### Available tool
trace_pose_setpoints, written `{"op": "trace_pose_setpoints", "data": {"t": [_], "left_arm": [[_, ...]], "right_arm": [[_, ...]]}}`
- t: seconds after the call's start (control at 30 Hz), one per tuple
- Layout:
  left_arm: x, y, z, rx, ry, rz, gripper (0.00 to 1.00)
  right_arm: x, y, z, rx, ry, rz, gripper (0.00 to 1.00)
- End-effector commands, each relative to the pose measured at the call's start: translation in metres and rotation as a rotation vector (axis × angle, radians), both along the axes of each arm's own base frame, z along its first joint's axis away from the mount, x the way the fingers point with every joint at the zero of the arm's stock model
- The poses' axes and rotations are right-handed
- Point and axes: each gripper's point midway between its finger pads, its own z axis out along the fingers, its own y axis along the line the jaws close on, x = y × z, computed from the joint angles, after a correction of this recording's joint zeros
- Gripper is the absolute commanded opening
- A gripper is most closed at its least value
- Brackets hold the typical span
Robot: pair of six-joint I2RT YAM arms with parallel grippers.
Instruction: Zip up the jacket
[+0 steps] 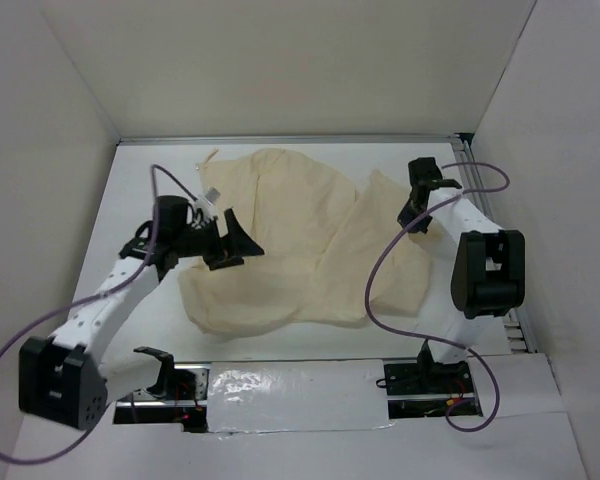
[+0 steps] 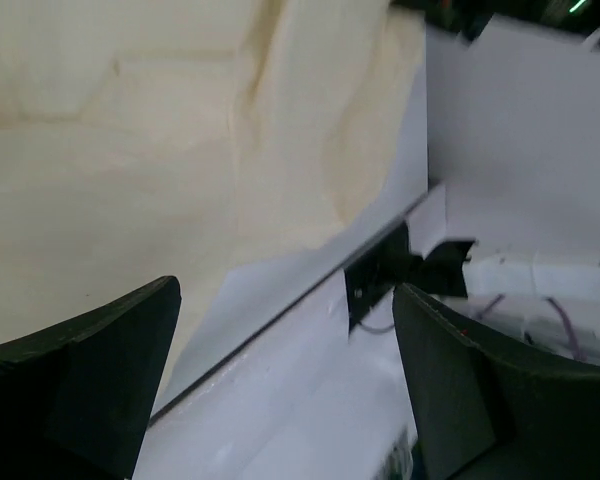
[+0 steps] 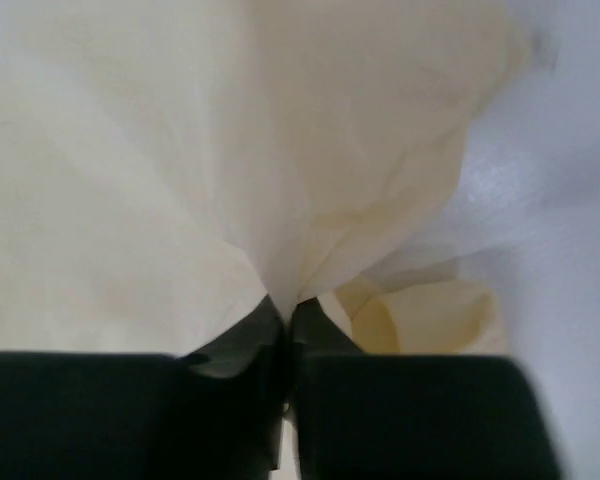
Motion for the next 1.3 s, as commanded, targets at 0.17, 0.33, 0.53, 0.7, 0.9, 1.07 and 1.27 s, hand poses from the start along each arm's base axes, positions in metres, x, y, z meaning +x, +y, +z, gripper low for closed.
{"op": "trace_pose_setpoints", "data": {"t": [0.17,0.33,0.53,0.7,0.9,1.07,1.27], "left_arm": [[-0.052,-0.063,-0.125,0.075,0.306,-0.332,0.99],[-0.062,-0.061,-0.162,0.182,0.383,-0.311,0.99],[-0.074,-0.044,-0.195,0.244,0.508,-0.250,0.99],[-0.075,-0.021,-0.201,0.307,0.586,-0.146,0.99],[-0.044,0.023,-0.192,0.230,0.584,0.067,0.99],[-0.011,0.062,-0.189,0.173,0.622,0.255,0.99],[0.062,0.116,-0.175,0.120,0.554,0.435,0.99]], "right_arm": [[0.050,0.046,0.210,-0.056,-0.509,0.287,0.00],[0.016,0.033,0.241,-0.143,-0.582,0.217,0.07],[-0.047,-0.033,0.118,-0.127,-0.223,-0.122,0.24],[-0.076,-0.052,0.066,-0.113,-0.064,-0.206,0.77],[-0.033,-0.017,0.123,-0.019,-0.317,-0.003,1.00],[0.001,0.021,0.117,0.035,-0.328,0.171,1.00],[0.017,0.060,0.064,0.124,-0.202,0.253,1.00]]}}
